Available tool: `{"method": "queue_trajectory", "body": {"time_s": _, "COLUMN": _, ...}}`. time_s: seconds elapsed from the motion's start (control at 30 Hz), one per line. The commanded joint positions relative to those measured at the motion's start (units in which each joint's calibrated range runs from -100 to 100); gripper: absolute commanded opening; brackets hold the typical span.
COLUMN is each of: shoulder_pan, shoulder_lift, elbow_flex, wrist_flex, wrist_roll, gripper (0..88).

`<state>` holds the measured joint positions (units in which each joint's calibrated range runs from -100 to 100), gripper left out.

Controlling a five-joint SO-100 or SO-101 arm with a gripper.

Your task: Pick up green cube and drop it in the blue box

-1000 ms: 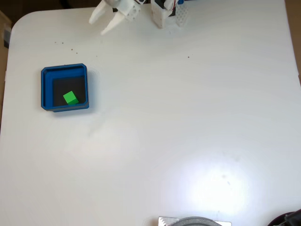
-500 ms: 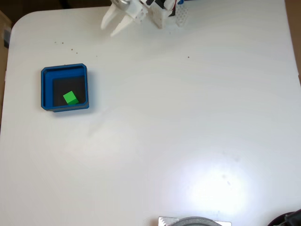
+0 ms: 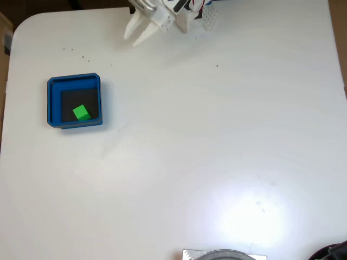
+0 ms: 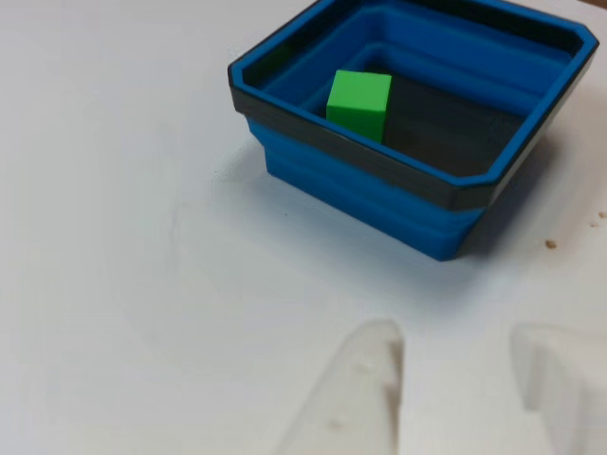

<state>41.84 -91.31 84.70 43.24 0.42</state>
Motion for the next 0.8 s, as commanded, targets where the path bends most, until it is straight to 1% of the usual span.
{"method": "queue_trajectory", "body": {"time_s": 0.0, "shoulder_pan": -0.16, "shoulder_lift": -3.76, "elbow_flex": 2.73, "wrist_flex": -0.88, "wrist_roll": 0.2, "gripper": 1.2}}
{"method": "queue_trajectory", "body": {"time_s": 0.4, "shoulder_pan": -1.23, "shoulder_lift": -7.69, "elbow_flex": 10.81, "wrist_flex": -0.96, "wrist_roll": 0.2, "gripper": 1.0}}
{"method": "queue_trajectory", "body": {"time_s": 0.6, "shoulder_pan": -11.84, "shoulder_lift": -7.35, "elbow_flex": 14.94, "wrist_flex": -0.8, "wrist_roll": 0.2, "gripper": 1.0}}
{"method": "queue_trajectory", "body": {"time_s": 0.77, "shoulder_pan": -21.23, "shoulder_lift": -7.27, "elbow_flex": 14.94, "wrist_flex": -0.8, "wrist_roll": 0.2, "gripper": 1.0}}
